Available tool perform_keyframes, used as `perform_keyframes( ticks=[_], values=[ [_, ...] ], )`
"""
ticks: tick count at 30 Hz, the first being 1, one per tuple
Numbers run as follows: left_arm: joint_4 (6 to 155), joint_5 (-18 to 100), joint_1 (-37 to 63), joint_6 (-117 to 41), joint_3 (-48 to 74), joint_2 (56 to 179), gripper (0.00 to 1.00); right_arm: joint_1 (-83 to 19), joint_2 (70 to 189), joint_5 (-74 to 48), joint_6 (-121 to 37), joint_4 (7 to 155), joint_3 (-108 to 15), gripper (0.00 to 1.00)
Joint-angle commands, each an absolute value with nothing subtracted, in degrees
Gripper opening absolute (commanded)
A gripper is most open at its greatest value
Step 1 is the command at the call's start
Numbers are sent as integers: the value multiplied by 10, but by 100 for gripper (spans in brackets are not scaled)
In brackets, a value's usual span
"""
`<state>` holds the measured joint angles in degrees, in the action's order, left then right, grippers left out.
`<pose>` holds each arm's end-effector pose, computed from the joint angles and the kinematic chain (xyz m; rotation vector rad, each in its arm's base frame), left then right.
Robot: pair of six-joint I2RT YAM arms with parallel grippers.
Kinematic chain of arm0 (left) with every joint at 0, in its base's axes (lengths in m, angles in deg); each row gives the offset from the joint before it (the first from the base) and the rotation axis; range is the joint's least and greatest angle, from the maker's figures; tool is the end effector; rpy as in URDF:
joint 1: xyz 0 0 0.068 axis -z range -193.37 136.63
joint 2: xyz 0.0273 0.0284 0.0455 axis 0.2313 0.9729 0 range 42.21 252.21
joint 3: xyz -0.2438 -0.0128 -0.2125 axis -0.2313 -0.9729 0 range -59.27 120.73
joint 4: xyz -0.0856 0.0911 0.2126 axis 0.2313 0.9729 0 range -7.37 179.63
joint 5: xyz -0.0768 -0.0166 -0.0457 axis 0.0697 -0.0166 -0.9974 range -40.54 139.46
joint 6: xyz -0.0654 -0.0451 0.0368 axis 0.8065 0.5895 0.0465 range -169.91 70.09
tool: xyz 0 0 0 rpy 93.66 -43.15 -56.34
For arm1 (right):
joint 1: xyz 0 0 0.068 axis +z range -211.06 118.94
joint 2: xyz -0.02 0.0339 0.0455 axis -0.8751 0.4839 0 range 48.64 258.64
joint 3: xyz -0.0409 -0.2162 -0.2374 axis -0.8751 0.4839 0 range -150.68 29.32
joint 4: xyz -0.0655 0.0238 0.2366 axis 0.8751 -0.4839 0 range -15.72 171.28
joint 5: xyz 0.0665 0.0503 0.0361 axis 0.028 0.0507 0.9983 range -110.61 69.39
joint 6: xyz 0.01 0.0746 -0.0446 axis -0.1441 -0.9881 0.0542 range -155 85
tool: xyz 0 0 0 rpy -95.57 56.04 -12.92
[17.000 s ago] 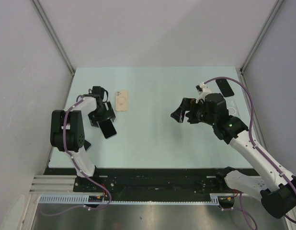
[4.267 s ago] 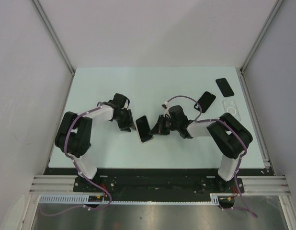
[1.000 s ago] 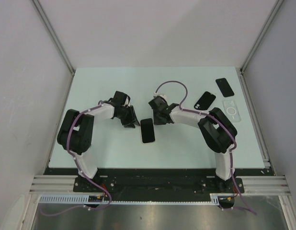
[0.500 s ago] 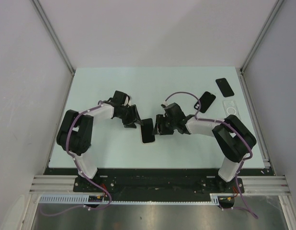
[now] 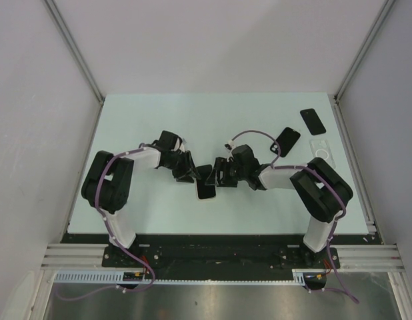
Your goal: Put the phone into the phone case
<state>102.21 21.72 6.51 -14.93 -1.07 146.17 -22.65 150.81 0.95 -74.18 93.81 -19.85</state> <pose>0.3249 -0.1559 0.1685 -0.2215 2.8389 -0.9096 0.2828 0.2607 0.1809 -0.2008 2.4759 1.0825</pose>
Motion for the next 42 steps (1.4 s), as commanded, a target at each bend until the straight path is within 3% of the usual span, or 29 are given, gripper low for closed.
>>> perform_keyframes(
  ticks=[1, 11, 15, 20, 29, 36, 42],
  values=[
    [989, 172, 69, -129, -35, 1467, 44, -223, 1532, 23, -774, 995, -196, 68],
    [938, 105, 69, -94, -70, 1479, 35, -262, 1562, 163, -881, 1161, -190, 69],
    [900, 75, 69, -75, -93, 1476, 35, -270, 1581, 210, -946, 1303, -174, 67],
    [899, 76, 67, -79, -98, 1475, 35, -276, 1594, 232, -978, 1365, -150, 62],
    [923, 111, 65, -95, -94, 1471, 36, -295, 1588, 218, -939, 1314, -123, 40],
    [935, 131, 66, -104, -93, 1470, 37, -296, 1588, 204, -927, 1298, -122, 2],
    [948, 147, 65, -109, -88, 1472, 37, -297, 1579, 189, -906, 1264, -123, 2]
  ],
)
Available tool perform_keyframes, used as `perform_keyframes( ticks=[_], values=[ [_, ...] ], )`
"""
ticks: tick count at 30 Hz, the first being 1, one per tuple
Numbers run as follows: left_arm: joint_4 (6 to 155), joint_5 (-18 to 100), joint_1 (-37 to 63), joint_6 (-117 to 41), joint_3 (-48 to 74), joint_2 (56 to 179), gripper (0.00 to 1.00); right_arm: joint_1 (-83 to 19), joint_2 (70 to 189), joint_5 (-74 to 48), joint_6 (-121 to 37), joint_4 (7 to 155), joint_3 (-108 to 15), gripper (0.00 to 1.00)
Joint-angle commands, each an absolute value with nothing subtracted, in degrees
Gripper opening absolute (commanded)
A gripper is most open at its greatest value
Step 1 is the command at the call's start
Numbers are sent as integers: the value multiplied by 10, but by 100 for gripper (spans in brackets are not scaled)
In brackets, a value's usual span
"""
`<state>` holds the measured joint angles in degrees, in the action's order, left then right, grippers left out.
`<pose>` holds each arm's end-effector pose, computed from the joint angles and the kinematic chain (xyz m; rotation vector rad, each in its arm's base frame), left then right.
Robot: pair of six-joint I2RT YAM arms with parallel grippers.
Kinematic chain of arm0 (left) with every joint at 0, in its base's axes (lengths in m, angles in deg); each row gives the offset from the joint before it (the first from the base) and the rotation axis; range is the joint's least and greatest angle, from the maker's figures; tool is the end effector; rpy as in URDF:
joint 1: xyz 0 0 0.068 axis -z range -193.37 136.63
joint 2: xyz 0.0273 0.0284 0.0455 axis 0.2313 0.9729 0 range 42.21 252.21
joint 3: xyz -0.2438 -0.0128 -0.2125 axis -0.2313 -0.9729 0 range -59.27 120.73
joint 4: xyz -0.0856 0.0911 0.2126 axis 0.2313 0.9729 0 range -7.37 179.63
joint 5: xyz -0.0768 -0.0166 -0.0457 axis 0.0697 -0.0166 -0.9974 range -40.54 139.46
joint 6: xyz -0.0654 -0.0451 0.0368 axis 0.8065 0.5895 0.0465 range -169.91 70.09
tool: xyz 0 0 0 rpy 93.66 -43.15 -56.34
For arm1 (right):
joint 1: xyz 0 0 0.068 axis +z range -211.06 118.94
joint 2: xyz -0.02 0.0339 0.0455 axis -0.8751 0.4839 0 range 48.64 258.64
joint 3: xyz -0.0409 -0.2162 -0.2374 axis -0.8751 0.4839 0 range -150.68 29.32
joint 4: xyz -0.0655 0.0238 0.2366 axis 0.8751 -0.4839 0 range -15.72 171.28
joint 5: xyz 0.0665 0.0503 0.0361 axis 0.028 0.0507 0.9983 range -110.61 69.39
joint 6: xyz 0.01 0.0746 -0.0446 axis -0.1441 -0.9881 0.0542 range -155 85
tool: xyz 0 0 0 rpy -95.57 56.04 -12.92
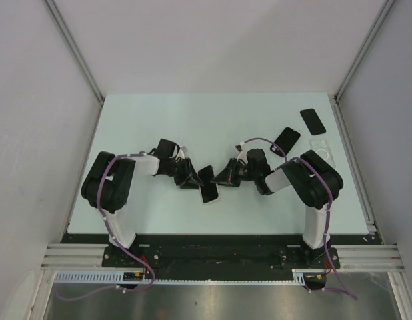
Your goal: Put the phone into the phone case
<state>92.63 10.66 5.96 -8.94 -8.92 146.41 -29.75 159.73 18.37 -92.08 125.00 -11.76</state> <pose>0.3050 -0.1586 0.1498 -0.3058 2.8398 -1.1991 0.3068 0.2438 0.1543 0.0196 2.3433 1.5722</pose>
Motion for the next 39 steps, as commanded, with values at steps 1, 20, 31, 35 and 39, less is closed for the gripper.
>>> perform_keyframes(
  ticks=[1, 20, 31, 35, 39],
  values=[
    [949, 149, 65, -110, -87, 1472, 37, -297, 1578, 190, -905, 1261, -123, 9],
    [937, 148, 67, -143, -125, 1292, 75, -309, 1488, 199, -909, 1219, -126, 0],
    [805, -3, 67, -107, -175, 1168, 80, -316, 1390, 220, -1043, 1364, -82, 0],
    [717, -51, 67, -59, -197, 1150, 80, -306, 1379, 226, -1077, 1421, -72, 0],
    [694, -71, 70, -48, -202, 1138, 76, -291, 1371, 222, -1081, 1423, -72, 0]
  ],
)
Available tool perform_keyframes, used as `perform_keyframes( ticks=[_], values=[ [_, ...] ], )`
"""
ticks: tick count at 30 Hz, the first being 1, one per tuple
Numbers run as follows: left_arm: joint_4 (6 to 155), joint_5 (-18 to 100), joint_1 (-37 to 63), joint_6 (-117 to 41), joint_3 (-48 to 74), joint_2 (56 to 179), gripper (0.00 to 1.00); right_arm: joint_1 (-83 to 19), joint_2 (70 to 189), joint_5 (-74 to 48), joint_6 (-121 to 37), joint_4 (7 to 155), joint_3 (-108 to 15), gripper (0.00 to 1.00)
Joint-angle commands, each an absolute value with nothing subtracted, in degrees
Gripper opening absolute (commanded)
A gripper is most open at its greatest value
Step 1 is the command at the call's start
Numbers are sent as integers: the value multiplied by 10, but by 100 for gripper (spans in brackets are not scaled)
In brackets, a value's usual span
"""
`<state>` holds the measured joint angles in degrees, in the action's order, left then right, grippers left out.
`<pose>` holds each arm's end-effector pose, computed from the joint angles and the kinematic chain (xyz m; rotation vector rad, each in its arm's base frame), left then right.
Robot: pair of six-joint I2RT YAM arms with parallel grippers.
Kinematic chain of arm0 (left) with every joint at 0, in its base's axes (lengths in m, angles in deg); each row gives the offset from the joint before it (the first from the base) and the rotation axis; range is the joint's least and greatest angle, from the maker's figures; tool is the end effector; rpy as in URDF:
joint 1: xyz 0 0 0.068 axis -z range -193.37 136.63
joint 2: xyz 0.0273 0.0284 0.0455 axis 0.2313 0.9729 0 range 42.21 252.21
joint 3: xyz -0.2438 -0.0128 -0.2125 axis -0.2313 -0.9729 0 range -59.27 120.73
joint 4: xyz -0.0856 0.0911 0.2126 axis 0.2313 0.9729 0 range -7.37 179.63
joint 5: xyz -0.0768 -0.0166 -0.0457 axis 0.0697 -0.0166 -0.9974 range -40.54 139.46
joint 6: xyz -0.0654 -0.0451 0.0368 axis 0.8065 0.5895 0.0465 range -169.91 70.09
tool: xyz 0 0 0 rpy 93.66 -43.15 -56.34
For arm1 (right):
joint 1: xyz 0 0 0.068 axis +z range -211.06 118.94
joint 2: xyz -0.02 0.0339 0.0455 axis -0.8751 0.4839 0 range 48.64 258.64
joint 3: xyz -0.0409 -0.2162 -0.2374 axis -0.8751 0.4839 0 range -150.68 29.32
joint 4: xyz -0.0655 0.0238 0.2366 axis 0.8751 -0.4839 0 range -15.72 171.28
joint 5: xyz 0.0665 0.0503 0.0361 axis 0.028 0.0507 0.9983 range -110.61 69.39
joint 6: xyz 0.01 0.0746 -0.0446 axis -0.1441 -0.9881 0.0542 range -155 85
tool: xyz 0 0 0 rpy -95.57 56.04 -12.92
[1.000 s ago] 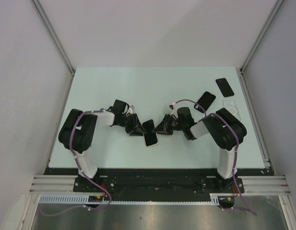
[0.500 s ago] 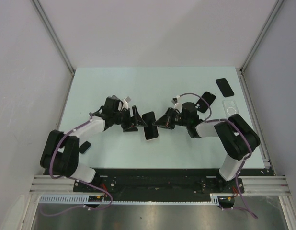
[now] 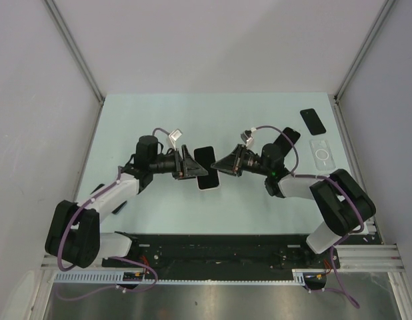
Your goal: Put the phone into the phone case
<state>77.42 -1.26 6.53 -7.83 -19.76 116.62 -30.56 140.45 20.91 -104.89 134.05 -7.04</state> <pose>0.2279 -0.1464 0.2752 0.1702 2.2610 -1.5423 0.2678 0.2176 0.2687 -0.0068 1.9935 1.8292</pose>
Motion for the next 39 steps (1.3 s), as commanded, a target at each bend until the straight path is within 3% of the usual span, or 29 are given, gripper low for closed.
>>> perform_keyframes(
  ticks=[1, 3, 7, 13, 15, 20, 25, 28, 34, 39],
  values=[
    [688, -78, 72, -47, -203, 1136, 70, -289, 1370, 220, -1080, 1423, -72, 0],
    [678, -85, 73, -36, -206, 1135, 56, -285, 1370, 218, -1079, 1421, -72, 2],
    [661, -99, 73, -21, -219, 1130, 39, -279, 1361, 218, -1060, 1397, -71, 7],
    [659, -117, 77, -18, -224, 1117, 13, -284, 1298, 195, -962, 1281, -72, 29],
    [660, -121, 83, -23, -224, 1115, 4, -291, 1277, 196, -942, 1268, -72, 41],
    [665, -143, 104, -40, -220, 1130, 0, -316, 1255, 220, -913, 1237, -74, 57],
    [665, -162, 137, -52, -210, 1149, 0, -332, 1244, 256, -891, 1236, -77, 63],
    [668, -171, 150, -54, -202, 1156, 0, -343, 1244, 272, -893, 1239, -79, 63],
    [686, -176, 154, -66, -192, 1168, 0, -362, 1246, 301, -904, 1245, -79, 53],
    [687, -178, 154, -69, -194, 1169, 0, -363, 1244, 324, -900, 1240, -78, 53]
  ],
)
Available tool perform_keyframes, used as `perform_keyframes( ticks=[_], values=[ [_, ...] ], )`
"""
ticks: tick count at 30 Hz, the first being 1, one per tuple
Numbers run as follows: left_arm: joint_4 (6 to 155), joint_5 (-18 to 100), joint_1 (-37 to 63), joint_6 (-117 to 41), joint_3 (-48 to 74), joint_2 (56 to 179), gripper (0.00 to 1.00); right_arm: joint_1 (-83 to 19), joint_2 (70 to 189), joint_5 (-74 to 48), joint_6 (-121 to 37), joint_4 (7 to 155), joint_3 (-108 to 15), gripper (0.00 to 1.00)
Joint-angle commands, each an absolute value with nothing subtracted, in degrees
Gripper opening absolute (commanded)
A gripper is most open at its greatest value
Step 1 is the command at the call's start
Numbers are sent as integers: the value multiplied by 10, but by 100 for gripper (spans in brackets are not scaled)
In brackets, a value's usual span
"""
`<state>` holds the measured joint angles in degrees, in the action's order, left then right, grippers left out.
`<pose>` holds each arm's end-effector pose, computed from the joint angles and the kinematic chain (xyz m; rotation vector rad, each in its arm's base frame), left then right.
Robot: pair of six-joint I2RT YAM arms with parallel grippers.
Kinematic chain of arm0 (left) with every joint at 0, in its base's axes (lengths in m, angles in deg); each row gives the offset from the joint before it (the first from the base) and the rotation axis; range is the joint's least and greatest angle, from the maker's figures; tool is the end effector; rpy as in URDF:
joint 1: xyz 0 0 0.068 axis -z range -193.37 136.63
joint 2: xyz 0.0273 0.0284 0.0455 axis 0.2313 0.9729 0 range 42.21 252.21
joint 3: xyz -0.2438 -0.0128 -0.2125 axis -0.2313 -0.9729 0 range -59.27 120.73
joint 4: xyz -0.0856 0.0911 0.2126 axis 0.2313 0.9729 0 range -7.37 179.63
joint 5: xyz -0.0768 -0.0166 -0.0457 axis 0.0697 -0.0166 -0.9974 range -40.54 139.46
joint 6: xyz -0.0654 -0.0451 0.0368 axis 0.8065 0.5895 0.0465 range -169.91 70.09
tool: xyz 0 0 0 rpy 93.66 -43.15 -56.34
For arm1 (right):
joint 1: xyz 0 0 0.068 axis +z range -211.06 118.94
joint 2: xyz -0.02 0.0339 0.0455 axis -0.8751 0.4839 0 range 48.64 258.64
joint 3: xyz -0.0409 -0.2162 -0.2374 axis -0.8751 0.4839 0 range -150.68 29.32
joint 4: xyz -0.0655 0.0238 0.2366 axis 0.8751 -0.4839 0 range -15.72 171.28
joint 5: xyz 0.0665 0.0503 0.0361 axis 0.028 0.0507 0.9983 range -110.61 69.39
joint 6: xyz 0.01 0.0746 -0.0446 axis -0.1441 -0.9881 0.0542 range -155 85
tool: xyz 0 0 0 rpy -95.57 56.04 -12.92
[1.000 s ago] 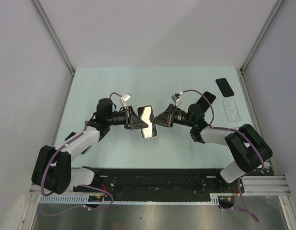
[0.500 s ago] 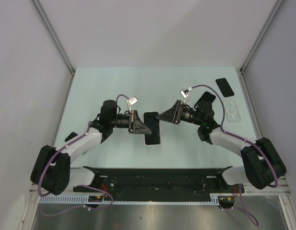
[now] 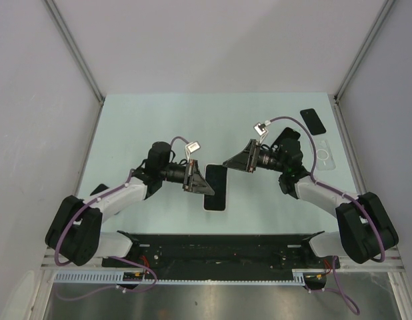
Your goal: Put the phone into the phone case
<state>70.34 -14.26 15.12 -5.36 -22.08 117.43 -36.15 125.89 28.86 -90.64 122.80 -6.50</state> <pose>0.1902 -0.1824 0.2783 0.5257 2.2252 -1.8600 0.2345 0.1740 0.3155 -0.3067 1.8515 1.7023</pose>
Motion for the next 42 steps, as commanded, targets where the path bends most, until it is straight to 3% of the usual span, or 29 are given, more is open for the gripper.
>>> perform_keyframes(
  ticks=[1, 6, 12, 15, 16, 19, 25, 27, 28, 30, 32, 33, 36, 38, 39, 42],
  values=[
    [687, -178, 154, -70, -194, 1167, 0, -362, 1244, 329, -899, 1238, -79, 54],
    [688, -183, 154, -72, -192, 1161, 0, -357, 1252, 336, -892, 1229, -78, 57],
    [709, -175, 154, -84, -183, 1163, 0, -345, 1262, 342, -915, 1261, -78, 49],
    [747, -167, 154, -108, -177, 1167, 0, -345, 1257, 329, -919, 1258, -78, 26],
    [752, -162, 154, -111, -176, 1169, 0, -346, 1251, 325, -919, 1258, -78, 11],
    [819, -134, 154, -142, -166, 1178, 0, -346, 1234, 306, -911, 1245, -79, 0],
    [873, -101, 154, -157, -147, 1190, 0, -345, 1197, 281, -853, 1173, -78, 0],
    [874, -102, 154, -155, -143, 1192, 0, -344, 1188, 286, -843, 1161, -78, 10],
    [872, -102, 154, -154, -142, 1191, 0, -344, 1187, 290, -841, 1158, -78, 24],
    [871, -96, 154, -155, -137, 1187, 0, -343, 1190, 308, -853, 1170, -79, 31],
    [869, -92, 154, -153, -136, 1181, 0, -341, 1198, 321, -867, 1192, -78, 21],
    [867, -92, 154, -150, -135, 1178, 0, -340, 1208, 324, -872, 1195, -78, 8],
    [847, -89, 154, -137, -137, 1167, 0, -340, 1222, 327, -877, 1191, -79, 5],
    [842, -80, 154, -129, -137, 1159, 0, -337, 1225, 328, -878, 1190, -76, 17],
    [840, -76, 154, -126, -137, 1154, 0, -336, 1224, 333, -879, 1192, -74, 32],
    [828, -67, 153, -106, -138, 1134, 0, -333, 1211, 336, -868, 1178, -64, 53]
  ],
)
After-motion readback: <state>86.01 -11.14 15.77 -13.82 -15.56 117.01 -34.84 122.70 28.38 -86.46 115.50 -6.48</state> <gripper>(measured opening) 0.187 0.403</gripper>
